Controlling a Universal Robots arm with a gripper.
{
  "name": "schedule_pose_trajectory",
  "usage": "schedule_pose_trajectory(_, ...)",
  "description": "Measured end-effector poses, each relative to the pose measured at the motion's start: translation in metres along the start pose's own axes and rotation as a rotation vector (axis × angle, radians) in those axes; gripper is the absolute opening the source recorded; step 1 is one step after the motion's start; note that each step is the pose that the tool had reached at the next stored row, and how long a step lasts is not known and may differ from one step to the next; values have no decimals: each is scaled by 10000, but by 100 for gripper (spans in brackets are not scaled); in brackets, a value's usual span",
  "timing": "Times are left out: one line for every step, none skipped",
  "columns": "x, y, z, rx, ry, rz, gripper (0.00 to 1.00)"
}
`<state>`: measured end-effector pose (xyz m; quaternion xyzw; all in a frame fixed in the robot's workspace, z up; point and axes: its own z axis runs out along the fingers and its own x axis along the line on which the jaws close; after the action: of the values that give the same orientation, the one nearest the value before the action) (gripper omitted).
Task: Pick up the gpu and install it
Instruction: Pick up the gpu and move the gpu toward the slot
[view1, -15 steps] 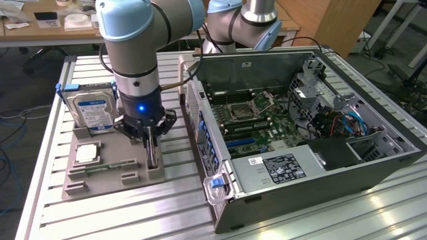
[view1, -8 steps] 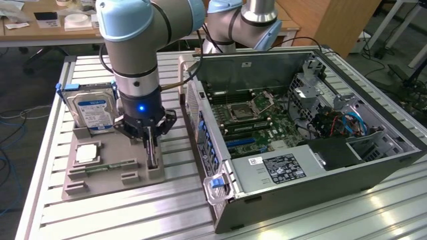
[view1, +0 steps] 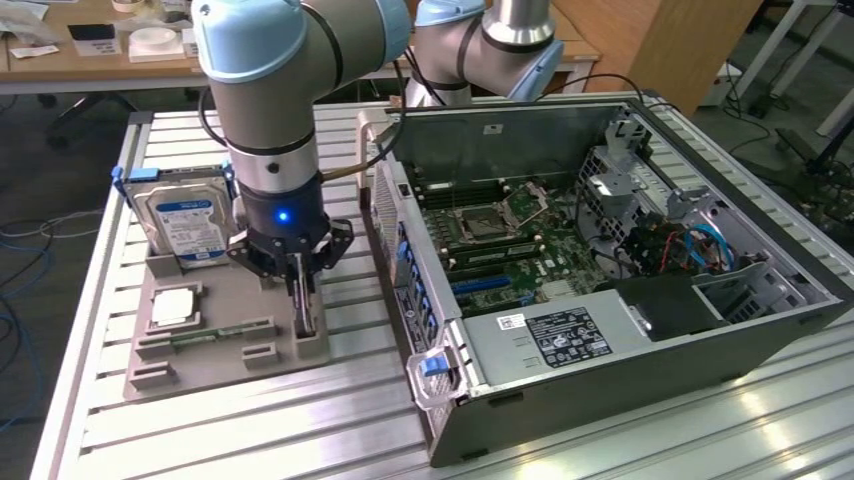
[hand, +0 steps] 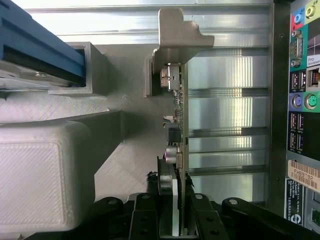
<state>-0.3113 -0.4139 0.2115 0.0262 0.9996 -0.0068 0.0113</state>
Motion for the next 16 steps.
schedule_pose_trajectory(0, 0, -15, 2, 3, 0, 28)
schedule_pose_trajectory(0, -1, -33, 4, 6, 0, 28)
schedule_pose_trajectory(-1, -1, -55, 4, 6, 0, 28)
schedule_pose_trajectory(-1, -2, -78, 2, 6, 1, 28)
schedule_pose_trajectory(-2, -2, -102, 0, 6, 0, 28)
schedule_pose_trajectory(-2, -2, -126, 0, 7, 0, 28)
schedule_pose_trajectory(-3, -3, -149, -1, 6, 1, 28)
schedule_pose_trajectory(-3, -3, -171, 0, 7, 0, 28)
schedule_pose_trajectory(-4, -3, -191, -2, 6, 1, 28)
schedule_pose_trajectory(-4, -3, -209, -1, 6, 1, 28)
schedule_pose_trajectory(-4, -4, -226, -1, 6, 1, 28)
schedule_pose_trajectory(-5, -4, -240, -2, 6, 0, 28)
schedule_pose_trajectory(-5, -4, -256, -5, 6, 0, 28)
schedule_pose_trajectory(-6, -4, -274, -8, 6, 0, 28)
schedule_pose_trajectory(-6, -4, -295, -13, 6, 0, 28)
schedule_pose_trajectory(-7, -5, -312, -17, 7, 0, 28)
